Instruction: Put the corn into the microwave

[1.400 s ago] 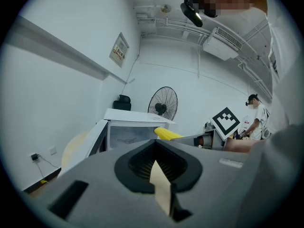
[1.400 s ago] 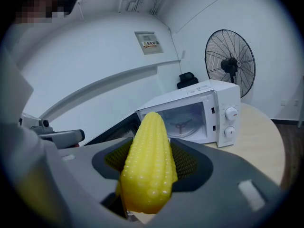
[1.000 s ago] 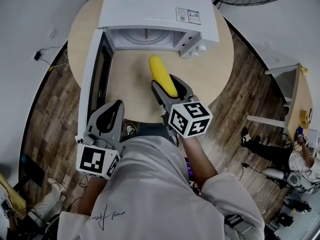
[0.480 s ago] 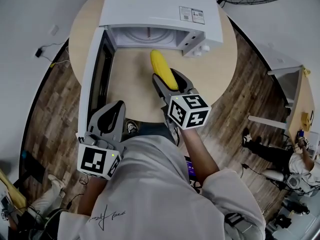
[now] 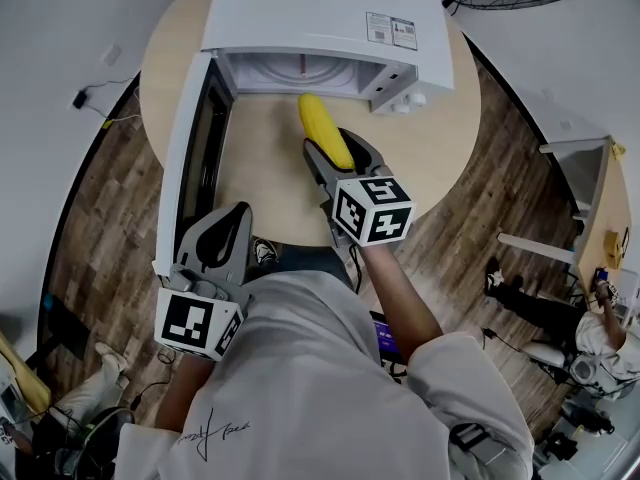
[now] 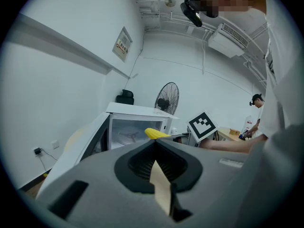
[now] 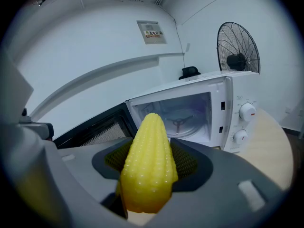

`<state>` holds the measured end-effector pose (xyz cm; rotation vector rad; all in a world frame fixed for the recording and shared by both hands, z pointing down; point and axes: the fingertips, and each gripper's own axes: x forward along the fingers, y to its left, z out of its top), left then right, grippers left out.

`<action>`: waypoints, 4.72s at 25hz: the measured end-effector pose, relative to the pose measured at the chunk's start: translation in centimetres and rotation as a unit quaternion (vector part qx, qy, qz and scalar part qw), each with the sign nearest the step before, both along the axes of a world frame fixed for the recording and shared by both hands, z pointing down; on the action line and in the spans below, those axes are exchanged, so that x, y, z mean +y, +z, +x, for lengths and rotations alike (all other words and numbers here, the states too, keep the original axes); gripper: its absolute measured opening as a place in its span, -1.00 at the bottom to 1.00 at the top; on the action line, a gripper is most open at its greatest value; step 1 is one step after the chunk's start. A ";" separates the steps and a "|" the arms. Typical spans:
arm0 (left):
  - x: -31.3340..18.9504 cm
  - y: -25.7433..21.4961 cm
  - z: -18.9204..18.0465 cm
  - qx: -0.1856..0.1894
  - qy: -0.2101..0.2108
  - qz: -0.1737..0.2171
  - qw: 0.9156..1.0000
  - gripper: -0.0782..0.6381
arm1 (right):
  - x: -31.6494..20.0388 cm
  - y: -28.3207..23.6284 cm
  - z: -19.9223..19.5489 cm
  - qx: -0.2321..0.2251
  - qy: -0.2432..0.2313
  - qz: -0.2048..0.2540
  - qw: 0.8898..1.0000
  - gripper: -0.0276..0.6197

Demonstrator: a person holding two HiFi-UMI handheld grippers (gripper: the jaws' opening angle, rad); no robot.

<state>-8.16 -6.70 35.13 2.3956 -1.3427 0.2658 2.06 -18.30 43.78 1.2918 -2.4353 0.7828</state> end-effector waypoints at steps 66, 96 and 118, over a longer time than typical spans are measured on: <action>-3.2 2.4 -0.3 -0.020 -0.044 -0.054 0.997 -0.81 | -14.7 7.9 -1.7 0.063 -0.001 0.001 0.998 -0.11; -3.0 3.6 -0.6 -0.025 -0.057 -0.081 0.995 -0.81 | -20.3 10.4 -3.3 0.119 0.000 0.026 0.992 -0.11; -2.7 3.2 -0.3 -0.030 -0.063 -0.071 0.995 -0.81 | -21.7 11.5 -3.8 0.171 -0.006 0.058 0.984 -0.11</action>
